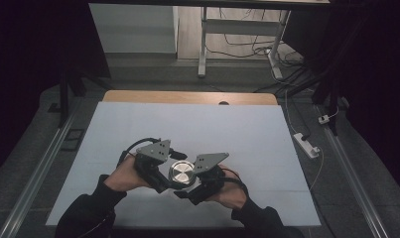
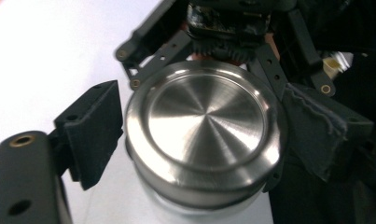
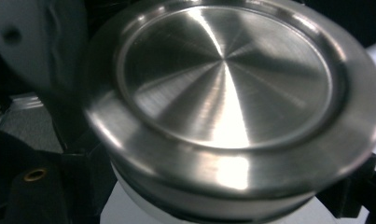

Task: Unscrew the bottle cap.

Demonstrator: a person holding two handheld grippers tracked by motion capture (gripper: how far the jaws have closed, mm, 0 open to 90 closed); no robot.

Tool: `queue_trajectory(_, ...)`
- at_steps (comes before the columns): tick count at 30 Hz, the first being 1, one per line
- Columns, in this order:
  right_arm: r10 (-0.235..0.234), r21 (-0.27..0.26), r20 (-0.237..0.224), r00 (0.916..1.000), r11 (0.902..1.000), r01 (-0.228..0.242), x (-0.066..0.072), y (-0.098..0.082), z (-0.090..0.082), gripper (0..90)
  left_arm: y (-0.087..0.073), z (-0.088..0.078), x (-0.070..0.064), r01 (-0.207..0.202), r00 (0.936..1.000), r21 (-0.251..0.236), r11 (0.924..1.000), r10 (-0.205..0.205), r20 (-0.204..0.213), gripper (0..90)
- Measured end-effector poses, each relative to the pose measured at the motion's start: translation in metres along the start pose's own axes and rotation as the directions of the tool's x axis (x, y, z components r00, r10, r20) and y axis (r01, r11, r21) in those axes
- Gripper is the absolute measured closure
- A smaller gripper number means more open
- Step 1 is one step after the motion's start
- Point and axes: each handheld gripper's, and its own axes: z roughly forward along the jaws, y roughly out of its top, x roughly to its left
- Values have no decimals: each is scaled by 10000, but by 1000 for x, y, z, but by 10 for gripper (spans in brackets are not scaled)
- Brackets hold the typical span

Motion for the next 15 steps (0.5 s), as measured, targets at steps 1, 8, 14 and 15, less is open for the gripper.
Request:
queue_trajectory(1,12,15,2,10000,10000,-12,1,0,0,150,0,1,-1,-75,9999,-5,10000,75,-112,194)
queue_trajectory(8,572,-114,848,9948,9983,-564,-6,-1,-4,150,5,10,-4,767,9806,-422,9962,-830,-1778,203)
queue_trajectory(14,1152,-149,1714,9785,9933,-1143,-15,-5,-7,150,8,24,-8,1428,9336,-836,9862,-1623,-3194,204)
queue_trajectory(15,1171,-149,1803,9766,9931,-1163,-16,-5,-7,151,8,25,-8,1499,9303,-900,9846,-1712,-3244,204)
